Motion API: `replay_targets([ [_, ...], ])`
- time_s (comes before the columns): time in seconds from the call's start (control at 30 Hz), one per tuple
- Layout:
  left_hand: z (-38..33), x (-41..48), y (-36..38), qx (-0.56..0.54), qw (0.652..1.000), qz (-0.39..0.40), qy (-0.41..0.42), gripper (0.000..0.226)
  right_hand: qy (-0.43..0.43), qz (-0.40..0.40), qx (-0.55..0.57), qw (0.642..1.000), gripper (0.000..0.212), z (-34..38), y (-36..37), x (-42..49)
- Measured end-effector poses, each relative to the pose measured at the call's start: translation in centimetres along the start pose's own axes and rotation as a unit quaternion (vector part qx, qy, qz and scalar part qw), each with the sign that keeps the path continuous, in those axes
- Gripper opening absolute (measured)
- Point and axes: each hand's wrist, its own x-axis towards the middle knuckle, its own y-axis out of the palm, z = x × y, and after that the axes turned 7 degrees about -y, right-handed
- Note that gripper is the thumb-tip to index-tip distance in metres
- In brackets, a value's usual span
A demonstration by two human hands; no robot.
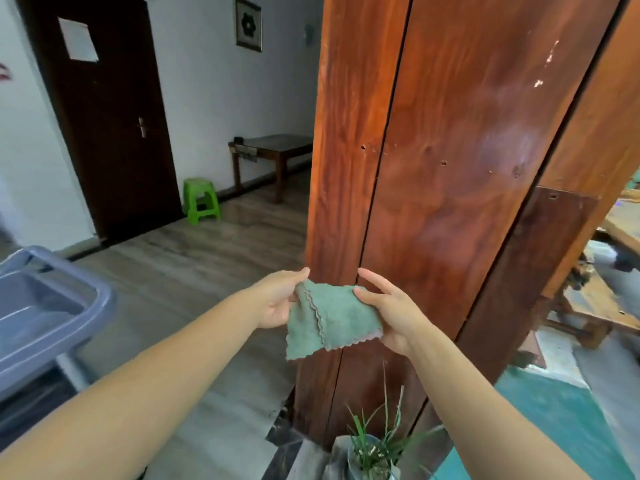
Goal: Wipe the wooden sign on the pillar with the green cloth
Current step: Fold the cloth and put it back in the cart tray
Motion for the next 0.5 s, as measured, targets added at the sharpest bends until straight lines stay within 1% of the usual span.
replay_targets([
  [0.07,1.2,-0.2,-2.8,-0.009,1.000,-0.011,0.017,0.028,0.019,0.017,0.017,1.000,0.041,-1.6,2.1,0.0],
  [0.1,1.7,-0.5,-4.3,-0.008,0.999,-0.019,0.032,0.037,0.024,0.029,0.010,0.999,0.043,-2.2,3.3,0.1],
  [0.13,2.1,-0.7,-5.8,0.006,0.998,-0.031,0.045,0.053,0.024,0.039,-0.007,0.999,0.048,-2.8,4.5,0.3],
  [0.17,2.4,-1.1,-7.4,0.045,0.996,-0.047,0.060,0.065,0.022,0.048,-0.030,0.998,0.053,-3.3,5.9,0.5],
  [0.2,2.7,-1.7,-8.9,0.109,0.989,-0.070,0.075,0.073,0.019,0.053,-0.058,0.997,0.058,-3.8,7.4,0.8],
  [0.23,2.9,-2.3,-10.4,0.188,0.973,-0.101,0.090,0.077,0.018,0.059,-0.089,0.994,0.062,-4.3,9.1,1.2],
  [0.3,3.4,-3.3,-13.7,0.338,0.917,-0.173,0.119,0.078,0.005,0.075,-0.188,0.979,0.064,-5.3,12.6,1.9],
  [0.33,3.7,-3.8,-15.4,0.397,0.886,-0.205,0.127,0.076,-0.014,0.089,-0.259,0.962,0.061,-5.9,14.4,2.4],
  [0.37,4.0,-4.3,-17.2,0.444,0.856,-0.230,0.133,0.071,-0.041,0.108,-0.336,0.935,0.056,-6.7,16.2,2.8],
  [0.43,4.7,-5.3,-20.8,0.518,0.799,-0.265,0.149,0.051,-0.106,0.156,-0.472,0.861,0.037,-8.3,19.7,3.8],
  [0.47,5.1,-5.8,-22.7,0.543,0.777,-0.278,0.155,0.038,-0.126,0.176,-0.510,0.833,0.029,-9.1,21.5,4.2],
  [0.5,5.5,-6.4,-24.6,0.552,0.766,-0.289,0.158,0.026,-0.135,0.190,-0.526,0.818,0.023,-10.1,23.1,4.6],
])
